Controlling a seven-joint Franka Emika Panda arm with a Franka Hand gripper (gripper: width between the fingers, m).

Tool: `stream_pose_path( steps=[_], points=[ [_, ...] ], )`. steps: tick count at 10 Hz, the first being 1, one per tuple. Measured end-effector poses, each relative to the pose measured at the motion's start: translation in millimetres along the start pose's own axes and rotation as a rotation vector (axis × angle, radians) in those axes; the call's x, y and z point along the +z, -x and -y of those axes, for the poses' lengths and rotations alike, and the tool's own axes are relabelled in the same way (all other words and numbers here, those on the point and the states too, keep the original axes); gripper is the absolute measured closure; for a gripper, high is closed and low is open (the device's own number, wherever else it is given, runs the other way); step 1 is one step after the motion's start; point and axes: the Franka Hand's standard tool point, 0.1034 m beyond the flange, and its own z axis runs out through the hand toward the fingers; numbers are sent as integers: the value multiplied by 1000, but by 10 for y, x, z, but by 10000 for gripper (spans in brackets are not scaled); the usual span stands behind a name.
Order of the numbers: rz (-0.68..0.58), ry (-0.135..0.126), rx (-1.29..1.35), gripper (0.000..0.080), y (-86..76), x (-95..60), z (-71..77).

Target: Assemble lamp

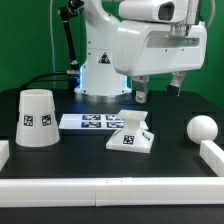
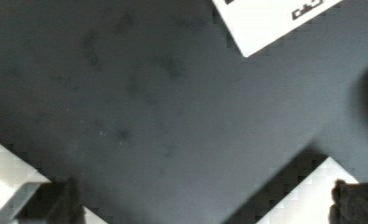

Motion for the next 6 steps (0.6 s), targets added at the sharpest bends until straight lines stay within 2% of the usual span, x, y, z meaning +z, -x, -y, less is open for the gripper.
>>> stream_pose_path(
  steps=[6],
  points=[
    [1,-3,1,100,10,12,1]
  ],
)
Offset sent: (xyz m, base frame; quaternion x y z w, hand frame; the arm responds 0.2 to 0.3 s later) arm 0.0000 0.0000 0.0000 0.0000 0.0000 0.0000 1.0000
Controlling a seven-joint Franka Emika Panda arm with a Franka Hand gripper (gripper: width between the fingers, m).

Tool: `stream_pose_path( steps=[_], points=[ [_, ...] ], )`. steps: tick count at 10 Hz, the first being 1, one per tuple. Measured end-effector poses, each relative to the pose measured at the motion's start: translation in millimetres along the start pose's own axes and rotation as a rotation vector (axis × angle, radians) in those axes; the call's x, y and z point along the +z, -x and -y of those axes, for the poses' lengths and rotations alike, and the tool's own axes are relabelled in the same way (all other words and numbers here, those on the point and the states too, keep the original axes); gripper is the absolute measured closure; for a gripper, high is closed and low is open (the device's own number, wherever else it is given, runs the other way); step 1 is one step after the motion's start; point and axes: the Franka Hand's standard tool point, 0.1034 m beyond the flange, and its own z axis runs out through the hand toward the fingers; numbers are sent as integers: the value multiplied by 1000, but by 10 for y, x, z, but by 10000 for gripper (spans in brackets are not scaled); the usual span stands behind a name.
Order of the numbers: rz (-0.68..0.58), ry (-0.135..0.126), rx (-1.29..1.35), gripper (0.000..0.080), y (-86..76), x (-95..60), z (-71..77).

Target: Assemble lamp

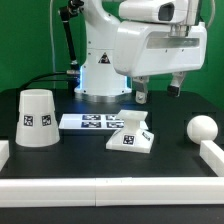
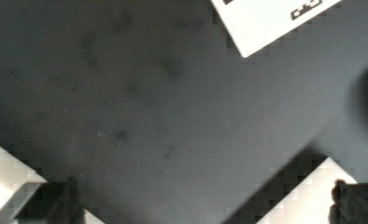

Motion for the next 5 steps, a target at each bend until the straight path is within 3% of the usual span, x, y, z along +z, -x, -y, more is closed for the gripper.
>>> stream_pose_path(
  steps=[3,5],
  points=[
    [-2,-2,94,100,460,110,49],
    [-1,-5,162,100,467,109,76]
  ],
)
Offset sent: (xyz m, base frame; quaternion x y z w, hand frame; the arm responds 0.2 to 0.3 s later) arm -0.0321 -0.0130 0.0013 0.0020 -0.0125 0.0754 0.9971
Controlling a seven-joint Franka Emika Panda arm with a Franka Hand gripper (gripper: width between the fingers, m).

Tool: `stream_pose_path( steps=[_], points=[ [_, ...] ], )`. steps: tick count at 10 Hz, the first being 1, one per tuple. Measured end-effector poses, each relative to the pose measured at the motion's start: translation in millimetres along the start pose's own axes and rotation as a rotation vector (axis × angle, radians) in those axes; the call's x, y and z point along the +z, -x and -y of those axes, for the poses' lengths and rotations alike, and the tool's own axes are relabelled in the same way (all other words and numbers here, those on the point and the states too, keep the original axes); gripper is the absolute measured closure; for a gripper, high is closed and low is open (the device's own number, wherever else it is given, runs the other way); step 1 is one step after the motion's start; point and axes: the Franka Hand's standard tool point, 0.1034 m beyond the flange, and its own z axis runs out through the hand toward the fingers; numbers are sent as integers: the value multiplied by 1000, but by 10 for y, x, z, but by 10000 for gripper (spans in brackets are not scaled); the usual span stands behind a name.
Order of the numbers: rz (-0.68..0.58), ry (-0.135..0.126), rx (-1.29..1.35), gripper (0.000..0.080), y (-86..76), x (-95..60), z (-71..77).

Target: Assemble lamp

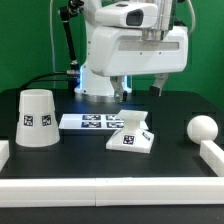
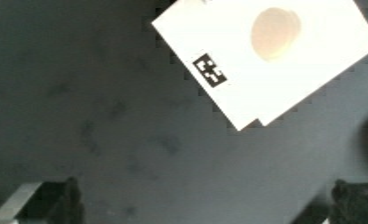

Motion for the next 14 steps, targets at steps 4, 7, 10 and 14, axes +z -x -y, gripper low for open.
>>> stream_pose_path(
  steps=[4,7,10,14],
  points=[
    [-5,-14,305,100,52,32,11],
    [-5,-69,671,100,242,167,1],
    [-5,-85,814,100,195,153,44],
    [-17,-83,890,100,296,285,221]
  ],
)
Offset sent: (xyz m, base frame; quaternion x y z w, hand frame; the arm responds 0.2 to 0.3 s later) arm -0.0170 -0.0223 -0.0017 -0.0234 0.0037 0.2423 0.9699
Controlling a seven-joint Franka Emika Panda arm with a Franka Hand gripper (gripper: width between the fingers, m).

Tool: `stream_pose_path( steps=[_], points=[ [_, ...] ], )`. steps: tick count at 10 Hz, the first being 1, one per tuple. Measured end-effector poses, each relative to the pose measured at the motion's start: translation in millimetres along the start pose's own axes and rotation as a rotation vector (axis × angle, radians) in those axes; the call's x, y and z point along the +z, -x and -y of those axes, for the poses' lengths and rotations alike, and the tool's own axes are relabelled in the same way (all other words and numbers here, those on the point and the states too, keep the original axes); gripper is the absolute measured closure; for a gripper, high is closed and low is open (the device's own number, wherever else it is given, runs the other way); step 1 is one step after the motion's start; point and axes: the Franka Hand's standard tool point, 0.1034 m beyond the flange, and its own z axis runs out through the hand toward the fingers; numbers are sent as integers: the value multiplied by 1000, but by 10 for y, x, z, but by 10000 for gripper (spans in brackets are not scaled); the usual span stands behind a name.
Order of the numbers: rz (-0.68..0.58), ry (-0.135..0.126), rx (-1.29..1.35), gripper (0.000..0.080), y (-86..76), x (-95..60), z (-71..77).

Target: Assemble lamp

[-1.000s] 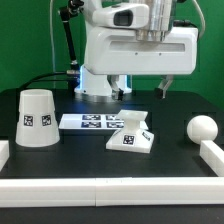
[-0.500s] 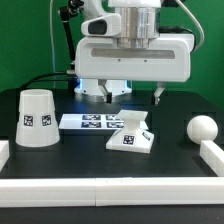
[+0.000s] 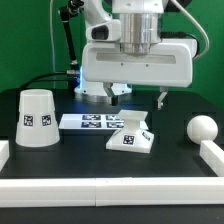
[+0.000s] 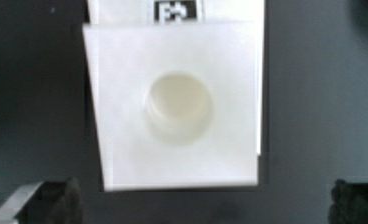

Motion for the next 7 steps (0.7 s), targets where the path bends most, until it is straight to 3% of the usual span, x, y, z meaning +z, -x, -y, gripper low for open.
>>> stream_pose_path(
  steps=[7],
  points=[
    [-15,-10,-69,100,106,185,-64]
  ],
)
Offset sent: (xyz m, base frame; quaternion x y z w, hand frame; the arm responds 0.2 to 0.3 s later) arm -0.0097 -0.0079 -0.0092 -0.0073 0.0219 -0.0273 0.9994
